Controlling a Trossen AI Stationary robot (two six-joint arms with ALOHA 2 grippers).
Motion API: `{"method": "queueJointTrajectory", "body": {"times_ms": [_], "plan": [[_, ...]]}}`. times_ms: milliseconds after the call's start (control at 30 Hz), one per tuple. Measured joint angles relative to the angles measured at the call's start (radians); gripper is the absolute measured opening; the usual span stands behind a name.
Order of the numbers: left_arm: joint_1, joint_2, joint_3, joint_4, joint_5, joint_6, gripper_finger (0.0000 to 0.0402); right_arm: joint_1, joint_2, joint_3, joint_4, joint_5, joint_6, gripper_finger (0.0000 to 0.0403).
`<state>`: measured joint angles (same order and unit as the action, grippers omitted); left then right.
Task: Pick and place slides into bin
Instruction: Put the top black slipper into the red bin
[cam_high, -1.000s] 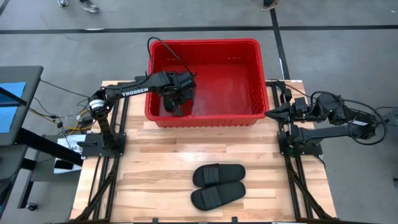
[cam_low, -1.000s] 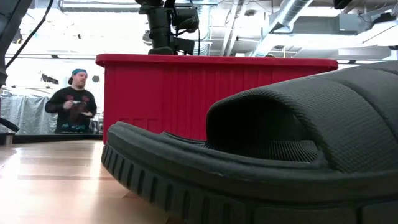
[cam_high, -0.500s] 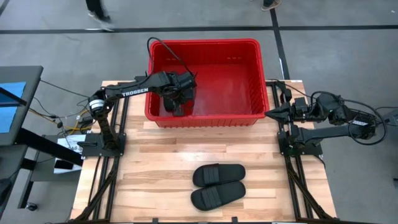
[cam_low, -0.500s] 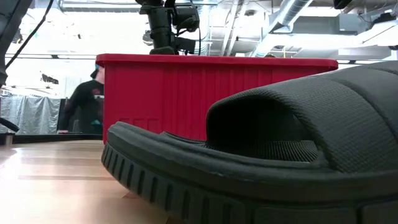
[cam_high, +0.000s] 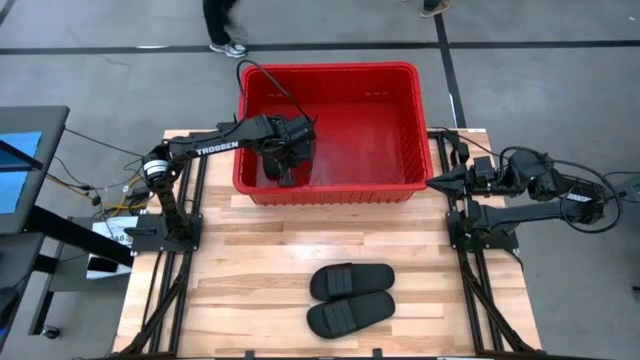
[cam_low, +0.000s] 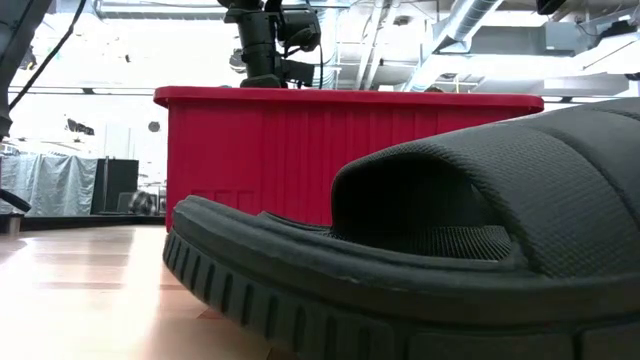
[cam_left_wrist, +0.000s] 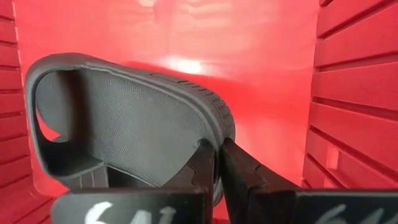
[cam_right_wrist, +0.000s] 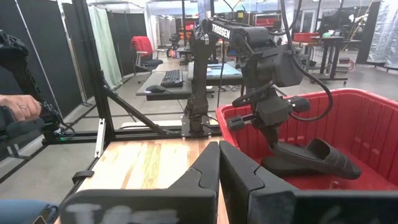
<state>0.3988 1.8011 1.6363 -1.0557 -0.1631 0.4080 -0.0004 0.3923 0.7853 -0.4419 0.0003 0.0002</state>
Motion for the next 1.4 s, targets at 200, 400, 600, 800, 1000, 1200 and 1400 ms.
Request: {"method": "queueJointTrajectory", "body": {"times_ms": [200, 400, 600, 800, 1000, 1200, 1400], "plan": [[0.000, 0.000, 0.000, 0.000, 0.000, 0.000, 0.0000, 0.000, 0.000, 0.000, 0.000, 0.000, 0.000, 0.0000], [0.000, 0.000, 0.000, 0.000, 0.000, -0.001, 0.0000, 0.000, 0.000, 0.000, 0.000, 0.000, 0.000, 0.0000], [0.000, 0.000, 0.000, 0.000, 0.000, -0.007, 0.0000, 0.000, 0.000, 0.000, 0.000, 0.000, 0.000, 0.0000], [0.000, 0.000, 0.000, 0.000, -0.001, -0.008, 0.0000, 0.000, 0.000, 0.000, 0.000, 0.000, 0.000, 0.0000], [0.000, 0.000, 0.000, 0.000, -0.001, -0.008, 0.0000, 0.000, 0.000, 0.000, 0.000, 0.000, 0.000, 0.0000], [-0.002, 0.000, 0.000, 0.000, -0.001, -0.019, 0.0000, 0.000, 0.000, 0.000, 0.000, 0.000, 0.000, 0.0000], [-0.005, 0.000, 0.000, 0.000, -0.003, -0.020, 0.0000, 0.000, 0.000, 0.000, 0.000, 0.000, 0.000, 0.0000]]}}
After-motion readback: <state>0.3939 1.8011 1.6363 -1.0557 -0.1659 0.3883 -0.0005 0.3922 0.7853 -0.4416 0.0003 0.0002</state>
